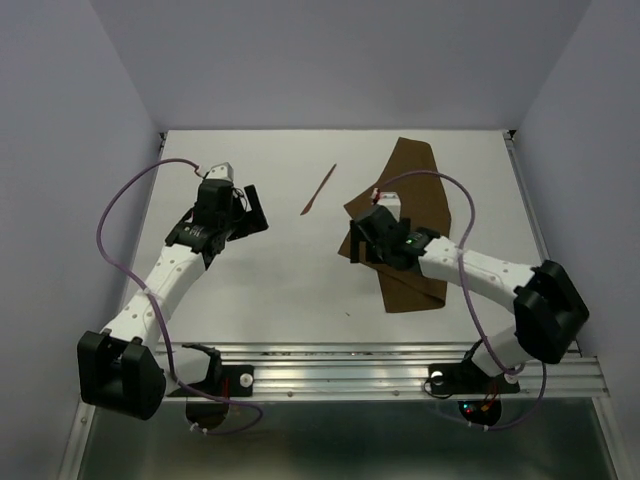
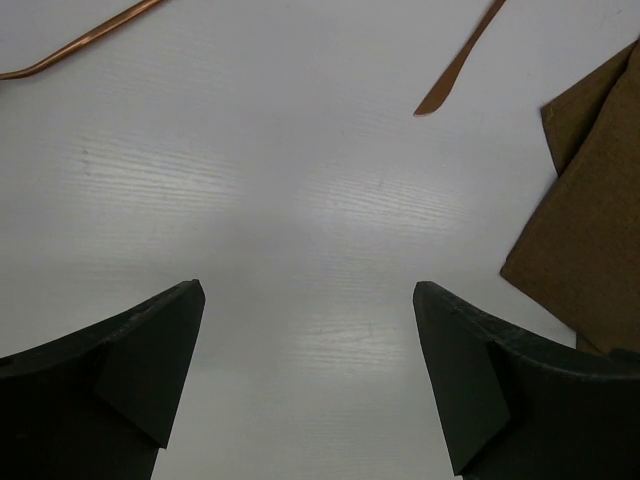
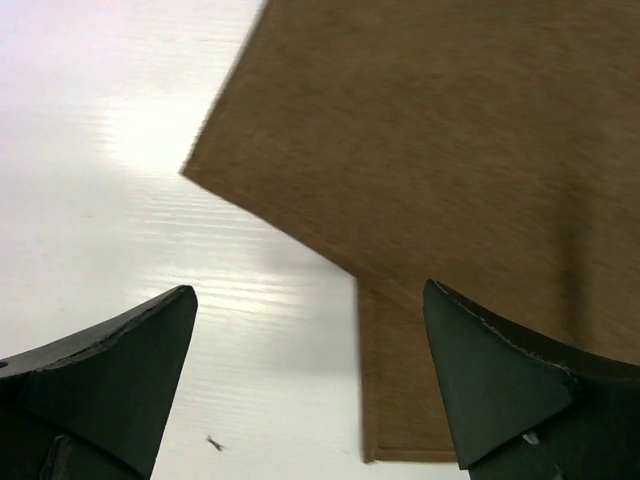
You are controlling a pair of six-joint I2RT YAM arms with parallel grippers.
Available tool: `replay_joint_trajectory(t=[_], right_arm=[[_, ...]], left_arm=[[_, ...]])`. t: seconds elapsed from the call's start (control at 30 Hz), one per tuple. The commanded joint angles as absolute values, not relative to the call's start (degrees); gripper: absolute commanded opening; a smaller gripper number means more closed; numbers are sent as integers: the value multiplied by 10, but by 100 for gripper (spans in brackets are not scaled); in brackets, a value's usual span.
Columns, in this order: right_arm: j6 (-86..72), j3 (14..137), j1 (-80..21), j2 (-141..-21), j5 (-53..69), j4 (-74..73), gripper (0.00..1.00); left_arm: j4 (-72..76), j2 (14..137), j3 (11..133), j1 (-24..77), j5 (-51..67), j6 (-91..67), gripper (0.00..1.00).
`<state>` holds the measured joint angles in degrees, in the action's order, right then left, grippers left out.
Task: Fold the napkin into a case and place the utensils inside
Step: Move the crumpled napkin to the center of the board.
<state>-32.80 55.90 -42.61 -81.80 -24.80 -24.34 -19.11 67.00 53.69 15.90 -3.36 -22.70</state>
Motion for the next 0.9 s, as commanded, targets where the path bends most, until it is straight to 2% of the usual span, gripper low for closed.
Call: replay_joint_trajectory(t=[0.0, 0.2, 0.57, 0.67, 0.77, 0.8, 0.87], right_arm=[[-327, 654, -483, -919, -312, -257, 100], [-298, 742, -490, -1059, -323, -251, 90], [-275, 771, -490, -1140, -307, -230, 64], [-281, 766, -490, -1149, -300, -224, 42], [-281, 760, -490, -1151, -305, -221, 29], [-280, 759, -490, -1149, -307, -221, 20], [-272, 752, -490, -1140, -309, -217, 11]], left_arm=[[-186, 643, 531, 156, -38, -236, 99], [-200, 637, 535, 156, -43, -236, 99], [-201, 613, 515, 156, -48, -237, 99], [-202, 612, 512, 156, -47, -241, 99], [-204, 609, 508, 156, -46, -242, 99], [-204, 608, 507, 156, -46, -243, 99], [-202, 606, 502, 156, -46, -241, 99]])
